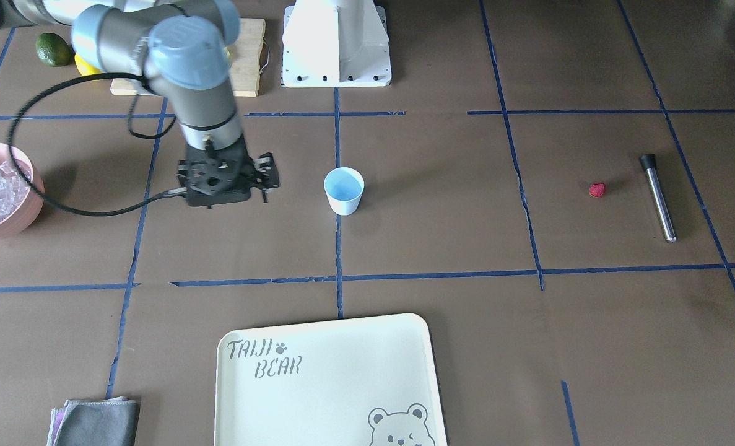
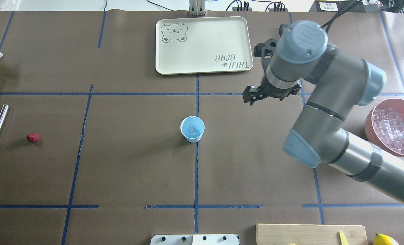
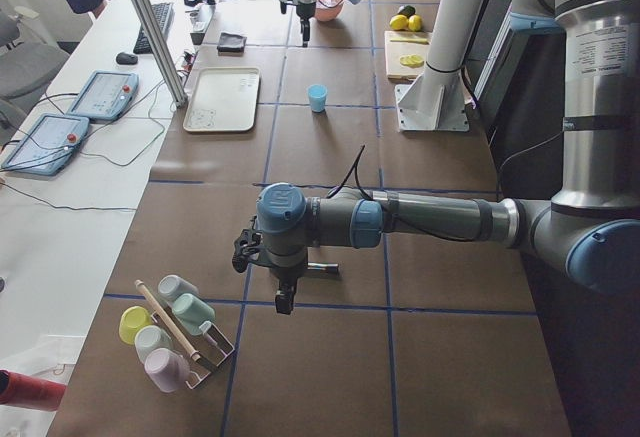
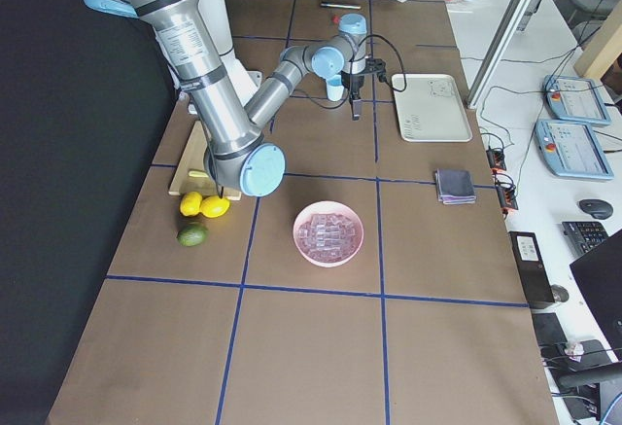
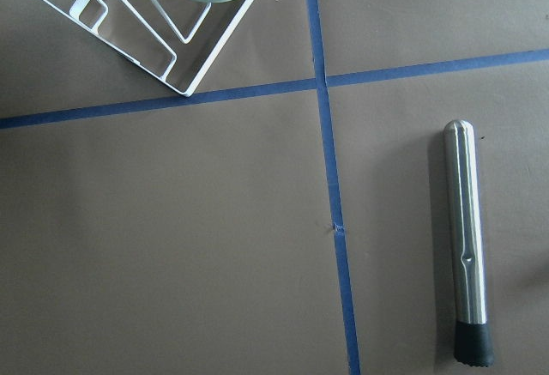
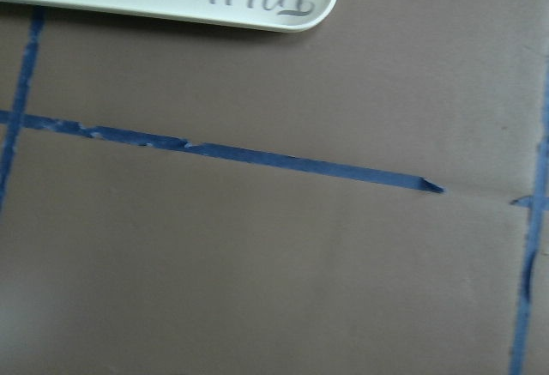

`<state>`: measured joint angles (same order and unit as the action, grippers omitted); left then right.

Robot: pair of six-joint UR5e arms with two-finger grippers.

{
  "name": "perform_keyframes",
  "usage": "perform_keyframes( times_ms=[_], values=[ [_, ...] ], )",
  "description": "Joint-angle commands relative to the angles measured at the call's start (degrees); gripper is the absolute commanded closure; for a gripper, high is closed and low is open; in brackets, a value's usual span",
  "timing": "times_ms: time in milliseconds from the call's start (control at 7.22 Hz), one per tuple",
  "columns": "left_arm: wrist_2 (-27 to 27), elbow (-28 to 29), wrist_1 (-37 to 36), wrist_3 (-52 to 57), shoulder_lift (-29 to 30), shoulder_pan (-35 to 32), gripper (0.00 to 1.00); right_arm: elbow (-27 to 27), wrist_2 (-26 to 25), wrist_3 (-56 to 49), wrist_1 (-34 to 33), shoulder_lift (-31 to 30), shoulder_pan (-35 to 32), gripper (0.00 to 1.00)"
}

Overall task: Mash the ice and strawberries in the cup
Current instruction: 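Move the right gripper back to the pink ice bowl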

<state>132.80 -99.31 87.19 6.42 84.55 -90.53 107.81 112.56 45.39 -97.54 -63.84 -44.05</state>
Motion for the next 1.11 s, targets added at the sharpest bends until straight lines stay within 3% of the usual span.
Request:
perform_keyframes(
  times_ms=[0, 554, 969],
  values=[
    [0.0, 0.0, 0.0, -0.09, 0.0, 0.0, 0.0, 6.79, 6.23, -14.48, 0.68, -13.37, -9.34, 0.01],
    [0.0, 0.0, -0.09, -0.09, 0.0, 0.0, 0.0, 6.45, 10.92, -23.14, 20.07, -32.81, -16.33, 0.01],
    [0.0, -0.09, 0.0, 0.0, 0.0, 0.0, 0.0, 0.59, 13.55, -23.51, 32.54, -37.23, -16.33, 0.07]
  ],
)
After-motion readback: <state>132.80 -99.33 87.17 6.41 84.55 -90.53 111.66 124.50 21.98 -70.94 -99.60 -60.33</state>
